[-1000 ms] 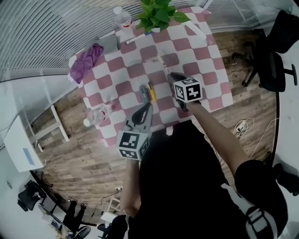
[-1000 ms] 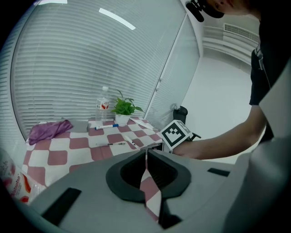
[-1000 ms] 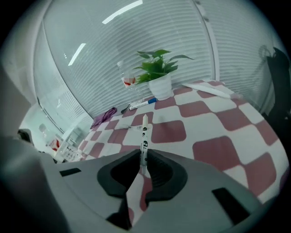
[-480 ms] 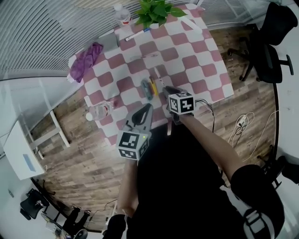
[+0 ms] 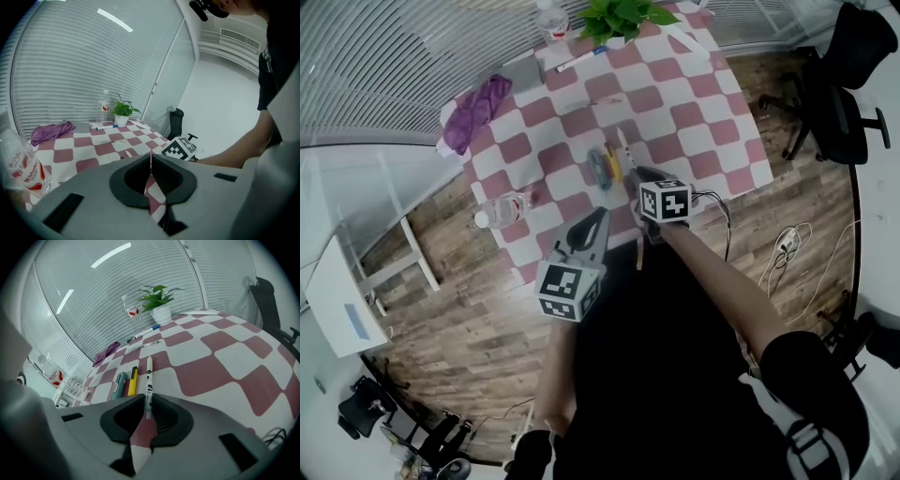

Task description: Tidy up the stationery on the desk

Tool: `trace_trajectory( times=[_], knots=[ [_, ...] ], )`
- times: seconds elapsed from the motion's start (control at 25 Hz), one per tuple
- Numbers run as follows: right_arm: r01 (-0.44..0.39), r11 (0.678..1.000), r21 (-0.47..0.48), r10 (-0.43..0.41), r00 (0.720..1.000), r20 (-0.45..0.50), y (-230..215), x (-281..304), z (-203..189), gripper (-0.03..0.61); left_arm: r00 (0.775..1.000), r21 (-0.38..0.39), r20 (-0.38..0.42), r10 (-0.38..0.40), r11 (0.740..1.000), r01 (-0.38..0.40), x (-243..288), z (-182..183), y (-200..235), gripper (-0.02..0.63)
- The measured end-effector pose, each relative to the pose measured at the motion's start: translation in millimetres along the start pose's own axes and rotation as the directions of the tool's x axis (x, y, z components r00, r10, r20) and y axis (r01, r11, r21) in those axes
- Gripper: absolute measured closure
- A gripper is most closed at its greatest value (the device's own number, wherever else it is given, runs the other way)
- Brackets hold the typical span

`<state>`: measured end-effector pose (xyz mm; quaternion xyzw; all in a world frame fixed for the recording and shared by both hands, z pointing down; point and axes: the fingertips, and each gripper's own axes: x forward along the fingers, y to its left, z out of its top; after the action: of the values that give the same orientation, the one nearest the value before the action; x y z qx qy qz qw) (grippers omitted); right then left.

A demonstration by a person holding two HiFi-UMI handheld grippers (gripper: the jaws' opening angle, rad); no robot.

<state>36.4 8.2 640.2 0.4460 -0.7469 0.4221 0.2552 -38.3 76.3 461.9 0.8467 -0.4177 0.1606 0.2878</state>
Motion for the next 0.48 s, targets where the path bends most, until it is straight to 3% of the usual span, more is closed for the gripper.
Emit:
trace_trajectory(
  times=[0.48],
  knots=[
    [0.024,0.999,-0.025,-0.025,0.999,-0.031,0.1,0.4,-7.7,0.491,1.000,-0.013,0.013,0.009,1.000,-0.009,-7.0,0.1,4.0,0.578]
  ],
)
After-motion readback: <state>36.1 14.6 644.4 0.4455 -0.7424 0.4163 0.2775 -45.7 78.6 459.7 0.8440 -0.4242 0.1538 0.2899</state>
